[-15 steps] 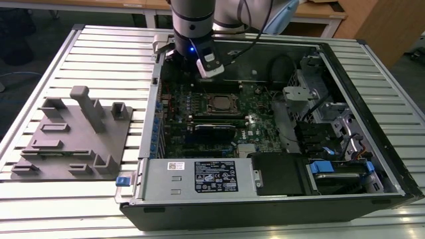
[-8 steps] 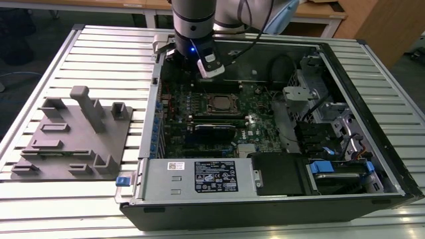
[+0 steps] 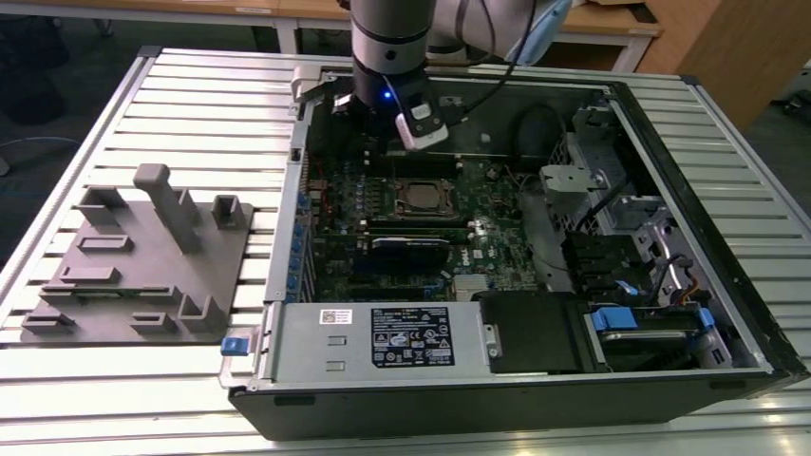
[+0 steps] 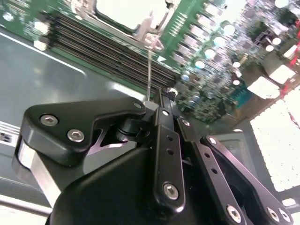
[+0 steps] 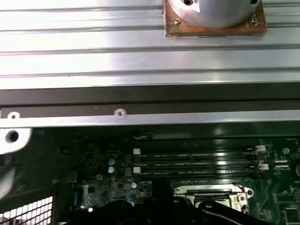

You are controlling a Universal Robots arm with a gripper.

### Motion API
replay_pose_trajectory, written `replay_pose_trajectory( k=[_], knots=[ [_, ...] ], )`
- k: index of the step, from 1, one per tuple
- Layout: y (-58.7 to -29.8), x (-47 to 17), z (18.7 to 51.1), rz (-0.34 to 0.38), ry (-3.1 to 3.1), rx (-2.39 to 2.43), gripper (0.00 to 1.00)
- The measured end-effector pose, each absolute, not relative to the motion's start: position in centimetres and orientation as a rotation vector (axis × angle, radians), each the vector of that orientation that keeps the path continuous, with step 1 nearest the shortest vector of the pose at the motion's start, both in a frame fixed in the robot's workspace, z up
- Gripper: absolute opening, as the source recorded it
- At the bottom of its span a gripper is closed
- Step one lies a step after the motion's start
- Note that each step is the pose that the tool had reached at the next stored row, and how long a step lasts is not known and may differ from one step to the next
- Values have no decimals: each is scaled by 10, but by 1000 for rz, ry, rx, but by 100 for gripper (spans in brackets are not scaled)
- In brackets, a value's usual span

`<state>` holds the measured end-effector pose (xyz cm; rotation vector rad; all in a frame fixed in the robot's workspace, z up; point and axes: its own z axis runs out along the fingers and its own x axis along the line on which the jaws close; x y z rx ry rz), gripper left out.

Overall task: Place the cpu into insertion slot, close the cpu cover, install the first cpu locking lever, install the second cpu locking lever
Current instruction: 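Install the first cpu locking lever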

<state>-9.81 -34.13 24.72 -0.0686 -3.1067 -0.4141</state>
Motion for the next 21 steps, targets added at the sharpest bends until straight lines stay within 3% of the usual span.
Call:
replay_pose_trajectory(
  k=[21],
  knots=[
    [-341,-77,242,-398,-3109,-69,11]
  ],
)
